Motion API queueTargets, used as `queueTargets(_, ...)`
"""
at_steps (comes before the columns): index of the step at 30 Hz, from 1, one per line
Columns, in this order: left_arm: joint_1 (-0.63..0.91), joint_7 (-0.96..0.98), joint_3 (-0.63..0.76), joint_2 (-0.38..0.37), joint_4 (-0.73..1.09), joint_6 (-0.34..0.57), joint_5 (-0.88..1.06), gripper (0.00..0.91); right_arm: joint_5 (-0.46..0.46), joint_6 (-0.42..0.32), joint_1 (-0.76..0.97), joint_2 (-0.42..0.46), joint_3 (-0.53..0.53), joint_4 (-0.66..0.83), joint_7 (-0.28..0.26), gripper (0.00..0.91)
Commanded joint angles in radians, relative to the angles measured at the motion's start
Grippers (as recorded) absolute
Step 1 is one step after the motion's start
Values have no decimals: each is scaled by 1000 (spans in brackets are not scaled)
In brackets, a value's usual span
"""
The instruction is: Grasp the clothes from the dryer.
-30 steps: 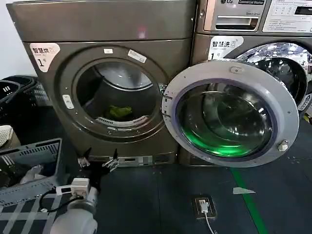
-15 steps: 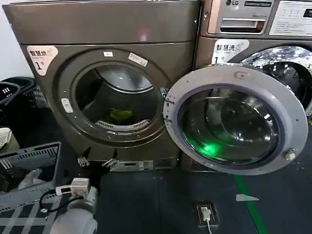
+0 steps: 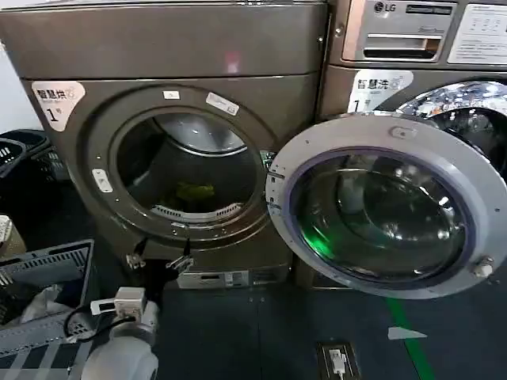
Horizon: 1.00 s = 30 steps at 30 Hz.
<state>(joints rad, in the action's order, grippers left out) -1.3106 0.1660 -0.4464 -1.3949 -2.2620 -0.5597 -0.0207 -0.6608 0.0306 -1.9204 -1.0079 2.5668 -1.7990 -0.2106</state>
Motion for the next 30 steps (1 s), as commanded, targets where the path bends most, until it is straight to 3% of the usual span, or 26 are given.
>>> queueTargets(1, 2, 0, 1, 0, 1, -1, -1, 907, -1, 0, -1, 1, 1, 0, 2, 907)
queueTargets(30, 4, 1, 1, -5, 1, 2, -1, 907, -4, -8, -6, -4, 5, -1, 1, 907)
